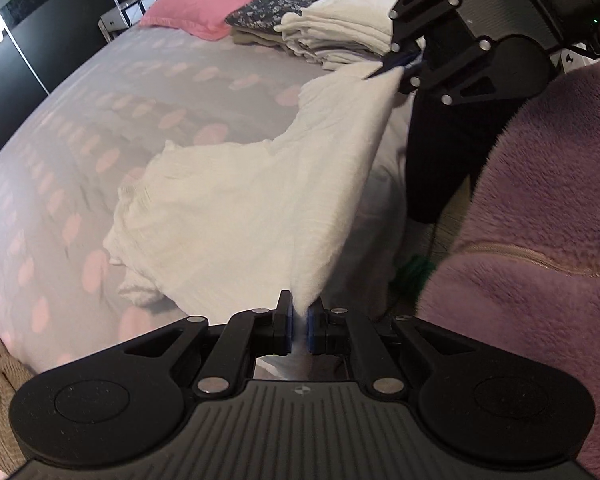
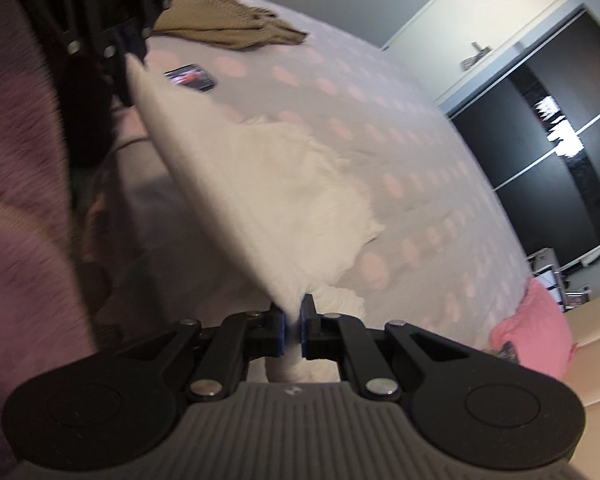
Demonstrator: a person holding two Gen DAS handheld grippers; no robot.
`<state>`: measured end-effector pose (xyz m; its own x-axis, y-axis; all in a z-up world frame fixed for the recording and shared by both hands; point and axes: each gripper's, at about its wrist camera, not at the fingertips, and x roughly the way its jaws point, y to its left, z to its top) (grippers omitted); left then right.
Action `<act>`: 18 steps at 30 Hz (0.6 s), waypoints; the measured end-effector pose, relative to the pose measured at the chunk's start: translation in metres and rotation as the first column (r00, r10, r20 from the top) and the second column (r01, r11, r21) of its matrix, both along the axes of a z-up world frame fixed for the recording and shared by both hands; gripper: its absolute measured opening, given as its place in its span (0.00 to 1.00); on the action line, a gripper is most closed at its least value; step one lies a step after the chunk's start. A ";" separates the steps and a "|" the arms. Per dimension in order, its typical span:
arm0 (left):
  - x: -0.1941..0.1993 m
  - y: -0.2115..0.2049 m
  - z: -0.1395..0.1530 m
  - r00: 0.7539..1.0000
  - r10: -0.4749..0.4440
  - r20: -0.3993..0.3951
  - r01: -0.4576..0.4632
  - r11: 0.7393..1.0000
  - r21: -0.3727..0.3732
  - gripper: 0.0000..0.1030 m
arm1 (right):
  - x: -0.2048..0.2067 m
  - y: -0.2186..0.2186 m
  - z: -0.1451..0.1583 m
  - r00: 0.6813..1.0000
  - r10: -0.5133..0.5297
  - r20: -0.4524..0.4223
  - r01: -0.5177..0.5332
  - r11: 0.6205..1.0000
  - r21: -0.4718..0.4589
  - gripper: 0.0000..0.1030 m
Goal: Fold clothes
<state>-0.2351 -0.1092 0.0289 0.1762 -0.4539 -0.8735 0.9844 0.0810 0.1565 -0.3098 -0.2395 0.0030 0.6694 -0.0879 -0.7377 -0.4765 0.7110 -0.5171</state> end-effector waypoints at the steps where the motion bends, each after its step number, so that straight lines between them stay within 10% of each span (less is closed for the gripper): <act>1: -0.003 0.003 -0.001 1.000 0.004 -0.009 -0.004 1.000 0.001 0.04 | -0.005 0.003 -0.003 1.000 0.005 -0.015 -0.005 1.000 0.001 0.07; 18: 0.126 -0.047 0.019 0.983 0.181 -0.014 -0.181 0.981 -0.072 0.05 | 0.121 -0.030 0.017 0.976 -0.149 0.161 0.153 0.988 -0.012 0.07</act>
<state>-0.1096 -0.1558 0.0477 0.2545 -0.4773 -0.8411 0.9535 0.2689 0.1360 -0.1884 -0.2699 0.0197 0.7554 -0.2133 -0.6195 -0.2749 0.7551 -0.5952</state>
